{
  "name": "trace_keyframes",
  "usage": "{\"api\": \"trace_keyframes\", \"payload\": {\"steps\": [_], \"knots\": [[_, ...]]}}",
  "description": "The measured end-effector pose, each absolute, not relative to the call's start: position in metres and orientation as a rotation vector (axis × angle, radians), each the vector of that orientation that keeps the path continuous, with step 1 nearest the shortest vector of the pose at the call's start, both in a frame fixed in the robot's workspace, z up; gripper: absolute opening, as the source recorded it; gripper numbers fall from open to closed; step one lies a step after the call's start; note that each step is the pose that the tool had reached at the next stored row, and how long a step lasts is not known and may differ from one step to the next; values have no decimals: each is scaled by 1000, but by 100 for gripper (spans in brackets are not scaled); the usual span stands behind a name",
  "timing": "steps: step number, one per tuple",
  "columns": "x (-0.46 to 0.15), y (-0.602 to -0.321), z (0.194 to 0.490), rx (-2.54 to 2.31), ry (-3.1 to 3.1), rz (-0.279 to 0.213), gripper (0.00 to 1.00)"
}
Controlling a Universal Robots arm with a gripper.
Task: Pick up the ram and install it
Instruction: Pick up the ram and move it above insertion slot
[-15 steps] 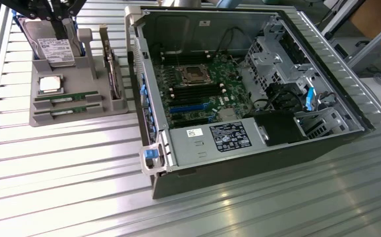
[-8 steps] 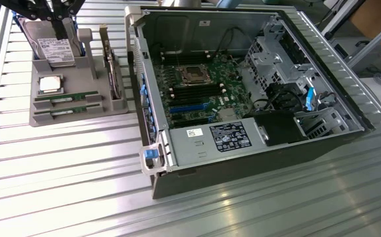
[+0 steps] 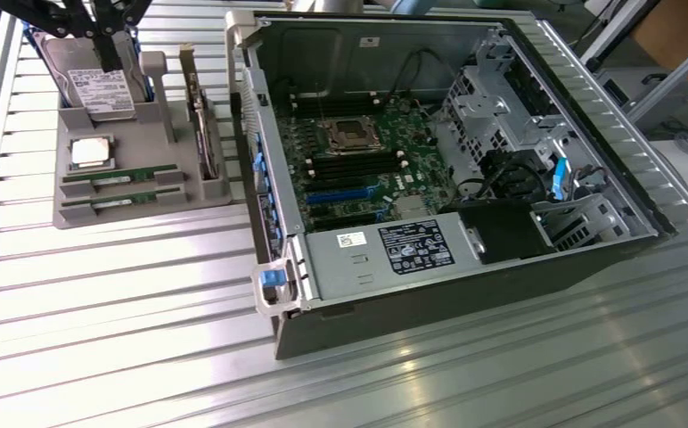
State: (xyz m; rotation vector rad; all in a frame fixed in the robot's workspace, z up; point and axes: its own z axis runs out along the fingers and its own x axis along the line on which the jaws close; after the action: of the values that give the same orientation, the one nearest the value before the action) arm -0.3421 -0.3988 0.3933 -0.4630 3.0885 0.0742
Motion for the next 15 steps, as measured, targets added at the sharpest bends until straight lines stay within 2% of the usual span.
{"api": "trace_keyframes", "payload": {"steps": [15], "knots": [[-342,-399,393,-719,3043,76,11]]}}
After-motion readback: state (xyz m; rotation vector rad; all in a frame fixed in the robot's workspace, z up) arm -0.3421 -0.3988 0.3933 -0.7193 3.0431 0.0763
